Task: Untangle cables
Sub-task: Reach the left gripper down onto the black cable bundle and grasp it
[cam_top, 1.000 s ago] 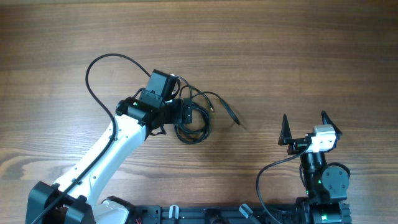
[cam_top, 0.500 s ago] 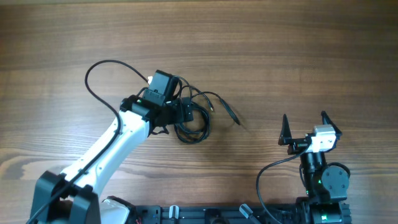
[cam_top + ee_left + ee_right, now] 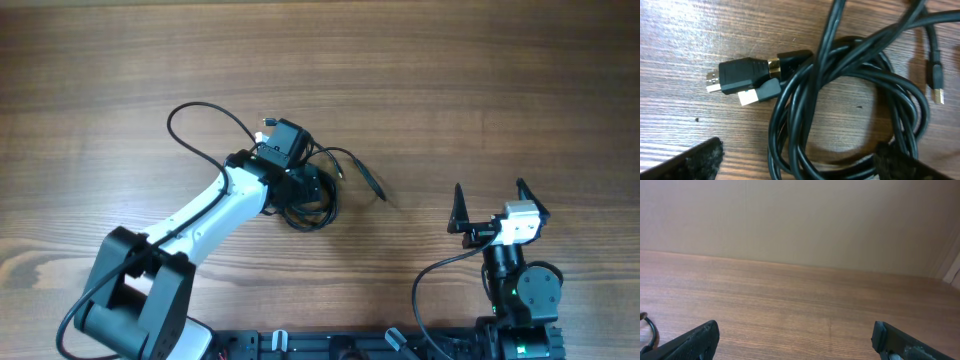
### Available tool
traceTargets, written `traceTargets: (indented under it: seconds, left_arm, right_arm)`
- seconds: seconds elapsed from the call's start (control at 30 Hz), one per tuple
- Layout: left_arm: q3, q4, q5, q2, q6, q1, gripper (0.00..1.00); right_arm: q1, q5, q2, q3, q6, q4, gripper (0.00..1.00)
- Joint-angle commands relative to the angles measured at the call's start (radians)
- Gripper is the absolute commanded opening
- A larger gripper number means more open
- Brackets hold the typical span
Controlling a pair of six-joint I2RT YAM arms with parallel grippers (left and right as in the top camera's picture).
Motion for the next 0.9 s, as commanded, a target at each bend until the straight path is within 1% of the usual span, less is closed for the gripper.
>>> traceTargets:
  seconds: [0.0,0.07,0.17,0.23,0.37,0.5,0.87]
  left_arm:
    - [0.018,0.007,-0.037,0.045,-0.042,-0.004,0.92]
    - [0.018,0.010,-0.037,0.058,-0.042,-0.004,0.88]
    - [0.018,0.021,-0.040,0.062,-0.042,-0.004,0.79]
    - [0.018,0.034,-0.040,0.062,-0.042,-0.004,0.65]
    - [0.018,0.059,-0.043,0.062,-0.042,-0.004,0.35]
    - [0.018,0.060,-0.043,0.063,-0.042,-0.004,0.27]
    - [0.018,0.089,-0.043,0.081,-0.041,-0.004,0.25]
  right_arm:
    - [-0.005,0.013,-0.005,-0.001,0.011,0.007,1.00]
    - [-0.005,0.013,-0.005,-0.001,0.011,0.007,1.00]
    - [-0.005,0.013,-0.005,-0.001,0.011,0.007,1.00]
    - [-0.005,0.013,-0.005,-0.001,0.011,0.007,1.00]
    - [-0.005,0.013,-0.005,-0.001,0.011,0.007,1.00]
    - [-0.005,0.013,-0.005,-0.001,0.011,0.007,1.00]
    - [-0.005,0.013,-0.005,-0.001,0.011,0.007,1.00]
